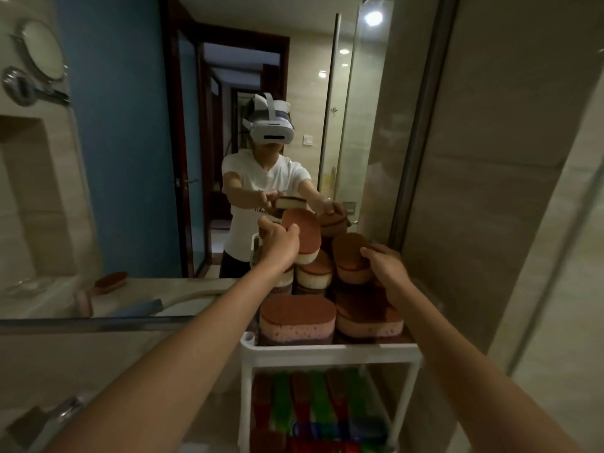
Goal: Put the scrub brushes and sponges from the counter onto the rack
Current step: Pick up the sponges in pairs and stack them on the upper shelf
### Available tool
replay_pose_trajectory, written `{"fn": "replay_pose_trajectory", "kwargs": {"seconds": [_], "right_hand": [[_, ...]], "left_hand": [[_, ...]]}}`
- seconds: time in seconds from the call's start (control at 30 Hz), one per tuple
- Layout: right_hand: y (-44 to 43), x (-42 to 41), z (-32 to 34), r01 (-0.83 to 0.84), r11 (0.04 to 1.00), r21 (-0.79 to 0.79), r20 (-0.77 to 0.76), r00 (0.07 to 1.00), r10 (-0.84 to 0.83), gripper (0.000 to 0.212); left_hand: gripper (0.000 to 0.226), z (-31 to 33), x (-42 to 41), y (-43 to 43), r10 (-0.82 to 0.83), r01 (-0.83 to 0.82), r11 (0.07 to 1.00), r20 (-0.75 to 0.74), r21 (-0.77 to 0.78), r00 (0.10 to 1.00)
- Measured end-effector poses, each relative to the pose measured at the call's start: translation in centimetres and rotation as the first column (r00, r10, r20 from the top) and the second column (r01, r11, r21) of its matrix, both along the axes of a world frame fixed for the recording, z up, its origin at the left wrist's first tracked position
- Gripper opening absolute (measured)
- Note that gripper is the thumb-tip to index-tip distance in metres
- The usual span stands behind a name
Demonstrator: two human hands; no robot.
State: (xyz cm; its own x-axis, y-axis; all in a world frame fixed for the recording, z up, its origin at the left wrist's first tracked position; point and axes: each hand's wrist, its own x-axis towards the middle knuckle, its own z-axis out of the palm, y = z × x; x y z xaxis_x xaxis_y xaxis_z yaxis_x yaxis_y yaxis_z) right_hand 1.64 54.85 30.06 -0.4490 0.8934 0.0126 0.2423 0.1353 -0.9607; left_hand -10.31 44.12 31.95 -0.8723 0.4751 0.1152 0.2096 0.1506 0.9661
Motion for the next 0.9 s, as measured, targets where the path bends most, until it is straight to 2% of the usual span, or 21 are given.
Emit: {"fn": "replay_pose_trajectory", "kwargs": {"seconds": [0.2, 0.4, 0.53, 0.63, 0.73, 0.8, 0.9], "right_hand": [[1.5, -1.7, -0.5, 0.008, 0.999, 0.033, 0.145, 0.989, -0.013, 0.035], [2.0, -2.0, -1.0, -0.027, 0.991, 0.130, 0.285, 0.958, -0.012, 0.037], [1.7, -2.0, -1.3, -0.118, 0.969, 0.216, 0.431, 0.902, 0.014, 0.043], [1.4, -1.6, -1.6, -0.189, 0.930, 0.316, 0.470, 0.882, 0.020, 0.052], [1.4, -1.5, -1.9, -0.228, 0.909, 0.348, 0.455, 0.889, 0.049, 0.048], [1.3, -1.3, -1.9, -0.201, 0.899, 0.390, 0.416, 0.909, 0.023, 0.044], [1.1, -0.4, -1.4, -0.054, 0.897, 0.439, 0.144, 0.990, -0.011, 0.035]], "left_hand": [[0.058, -1.1, -1.2, 1.7, -0.025, 0.025, 1.000, 0.062, -0.004, 0.998], [0.066, -1.4, -2.1, 2.4, -0.002, 0.006, 0.998, 0.066, -0.060, 0.998], [0.070, -1.6, -2.4, 2.5, -0.012, 0.018, 0.998, 0.089, -0.058, 0.996], [0.068, -1.6, -2.4, 2.5, -0.030, 0.036, 0.998, 0.121, -0.049, 0.992], [0.067, -1.6, -2.2, 2.2, -0.048, 0.051, 0.998, 0.131, -0.021, 0.990], [0.059, -1.1, -2.0, 2.1, -0.061, 0.052, 0.997, 0.164, 0.061, 0.985], [0.049, 0.1, -1.3, 2.5, -0.157, 0.091, 0.969, 0.287, 0.230, 0.945]]}}
